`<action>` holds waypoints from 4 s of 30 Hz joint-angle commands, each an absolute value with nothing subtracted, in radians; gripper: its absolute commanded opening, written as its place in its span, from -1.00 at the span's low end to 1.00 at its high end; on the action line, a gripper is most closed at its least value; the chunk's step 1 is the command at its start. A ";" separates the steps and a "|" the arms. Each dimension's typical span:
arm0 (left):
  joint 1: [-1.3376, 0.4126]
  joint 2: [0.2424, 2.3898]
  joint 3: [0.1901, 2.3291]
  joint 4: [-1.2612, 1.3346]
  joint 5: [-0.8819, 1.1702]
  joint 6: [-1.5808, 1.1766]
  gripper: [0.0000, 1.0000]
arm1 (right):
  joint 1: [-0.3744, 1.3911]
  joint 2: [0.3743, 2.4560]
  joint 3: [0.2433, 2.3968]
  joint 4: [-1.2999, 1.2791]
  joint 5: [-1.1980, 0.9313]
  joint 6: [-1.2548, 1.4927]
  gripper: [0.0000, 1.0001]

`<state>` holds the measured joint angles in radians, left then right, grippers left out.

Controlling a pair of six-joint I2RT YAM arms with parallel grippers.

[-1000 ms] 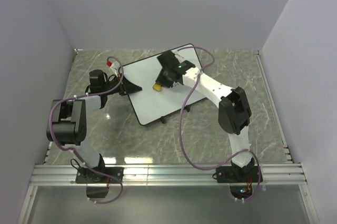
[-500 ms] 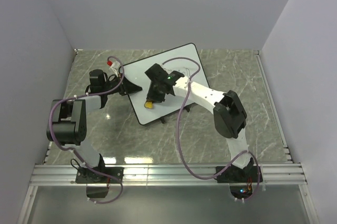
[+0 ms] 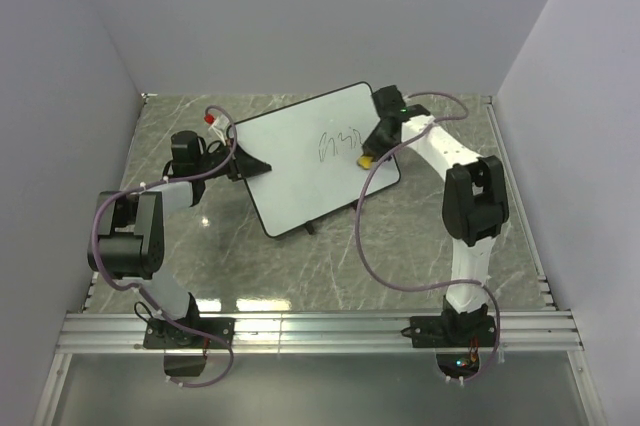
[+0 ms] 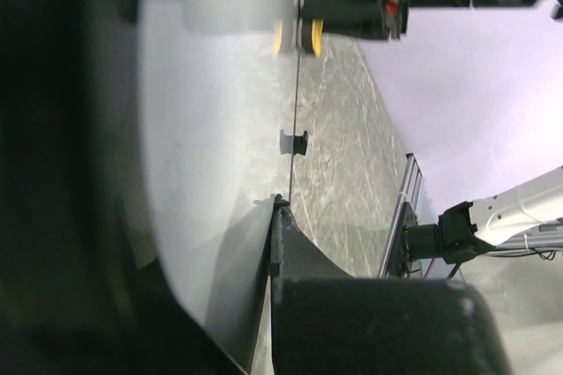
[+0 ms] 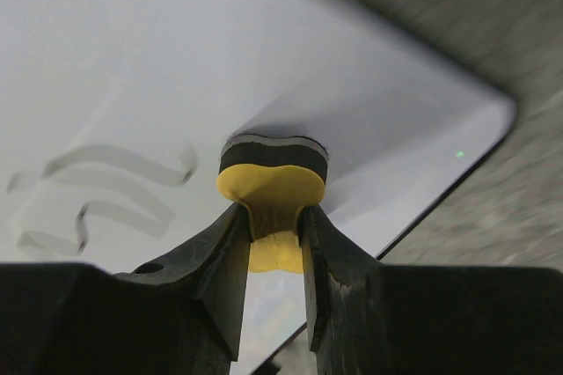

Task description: Erase the whiteboard

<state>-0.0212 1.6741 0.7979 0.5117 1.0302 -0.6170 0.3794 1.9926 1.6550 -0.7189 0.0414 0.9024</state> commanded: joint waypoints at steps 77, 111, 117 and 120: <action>-0.110 1.740 0.851 0.213 0.876 -0.402 -0.99 | 0.474 2.206 2.042 -0.678 -0.082 1.051 -1.00; -0.118 1.763 0.861 0.216 0.891 -0.399 -0.99 | 0.342 2.299 2.266 -0.692 -0.126 1.137 -1.00; -0.118 1.758 0.864 0.213 0.890 -0.394 -0.99 | 0.341 2.277 2.218 -0.692 -0.112 1.121 -1.00; -0.118 1.756 0.864 0.212 0.891 -0.394 -0.99 | 0.330 2.206 2.064 -0.661 -0.095 1.100 -1.00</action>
<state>-0.0502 1.6997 0.9031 0.3519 1.0050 -0.5896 0.3370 2.2501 2.1677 -0.6930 -0.1261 1.1114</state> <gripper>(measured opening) 0.115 0.333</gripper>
